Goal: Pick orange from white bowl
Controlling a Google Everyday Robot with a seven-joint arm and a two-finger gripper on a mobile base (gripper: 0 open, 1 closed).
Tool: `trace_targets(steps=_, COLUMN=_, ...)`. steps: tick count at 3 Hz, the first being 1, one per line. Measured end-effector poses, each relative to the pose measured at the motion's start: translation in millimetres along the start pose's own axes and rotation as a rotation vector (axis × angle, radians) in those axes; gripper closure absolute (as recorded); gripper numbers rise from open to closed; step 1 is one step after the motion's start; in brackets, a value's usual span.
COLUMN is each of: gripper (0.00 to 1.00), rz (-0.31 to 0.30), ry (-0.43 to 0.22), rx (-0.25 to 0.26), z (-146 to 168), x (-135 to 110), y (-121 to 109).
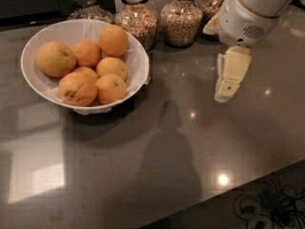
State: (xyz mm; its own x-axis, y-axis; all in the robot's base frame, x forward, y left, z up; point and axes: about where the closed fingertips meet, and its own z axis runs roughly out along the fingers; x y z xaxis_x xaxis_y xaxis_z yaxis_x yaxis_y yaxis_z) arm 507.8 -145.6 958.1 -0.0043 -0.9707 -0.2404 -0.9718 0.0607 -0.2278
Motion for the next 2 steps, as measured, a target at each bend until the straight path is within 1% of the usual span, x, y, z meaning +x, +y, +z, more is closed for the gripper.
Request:
trace_targets(steps=1, gripper=0.0, rz=-0.105, ry=-0.055, rx=-0.019, z=11.7, x=-41.8, y=-12.7)
trace_targets(steps=2, gripper=0.0, rz=-0.163, ry=-0.096, rx=-0.016, z=11.9, x=-63.7, y=-19.1)
